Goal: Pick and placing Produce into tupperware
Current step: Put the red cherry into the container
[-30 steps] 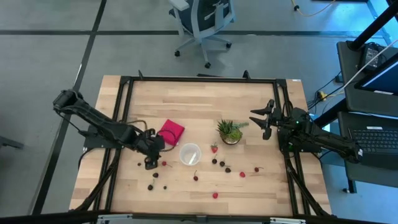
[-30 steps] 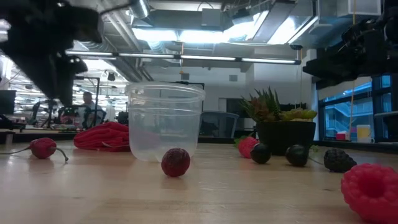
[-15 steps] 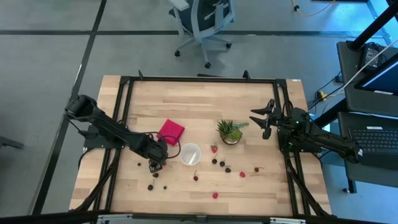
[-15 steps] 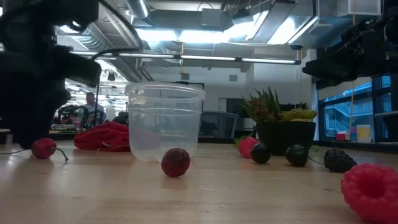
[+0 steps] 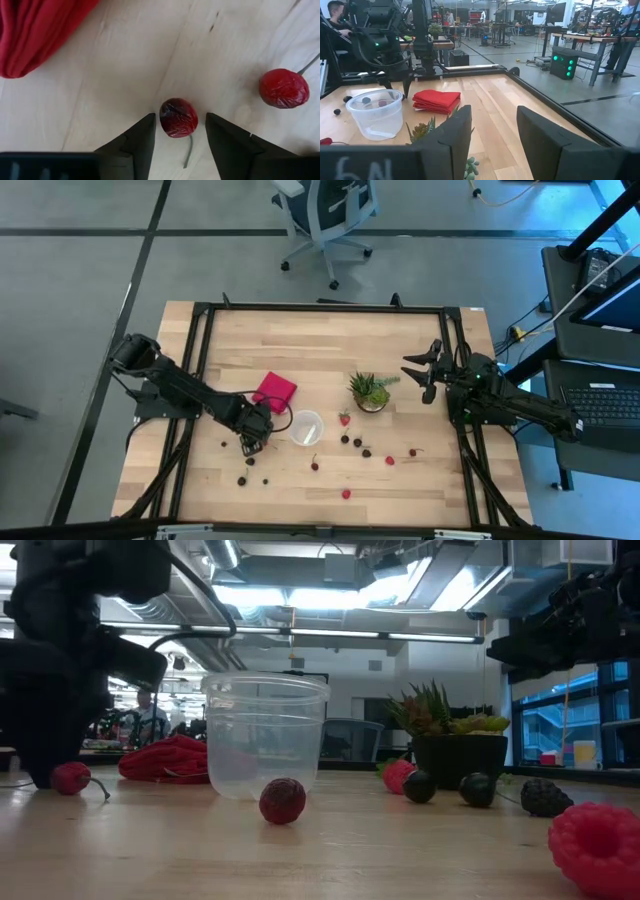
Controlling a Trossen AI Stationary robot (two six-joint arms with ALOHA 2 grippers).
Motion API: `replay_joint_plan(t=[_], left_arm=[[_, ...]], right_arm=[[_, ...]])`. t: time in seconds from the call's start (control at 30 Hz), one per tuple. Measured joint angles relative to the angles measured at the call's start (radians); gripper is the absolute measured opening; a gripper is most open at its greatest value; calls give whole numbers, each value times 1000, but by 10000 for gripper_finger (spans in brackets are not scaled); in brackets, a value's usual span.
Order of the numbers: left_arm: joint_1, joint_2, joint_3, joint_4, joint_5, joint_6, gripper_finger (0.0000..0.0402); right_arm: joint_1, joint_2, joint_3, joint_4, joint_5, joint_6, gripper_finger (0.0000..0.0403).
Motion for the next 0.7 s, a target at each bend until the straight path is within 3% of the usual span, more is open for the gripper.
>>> replay_joint_plan(t=[0.4,0.7], left_arm=[[4,0,-1,1,1,27,68],[4,-15,-3,3,-2,28,46]], right_arm=[[0,0,0,0,0,0,161],[0,0,0,-1,0,0,161]])
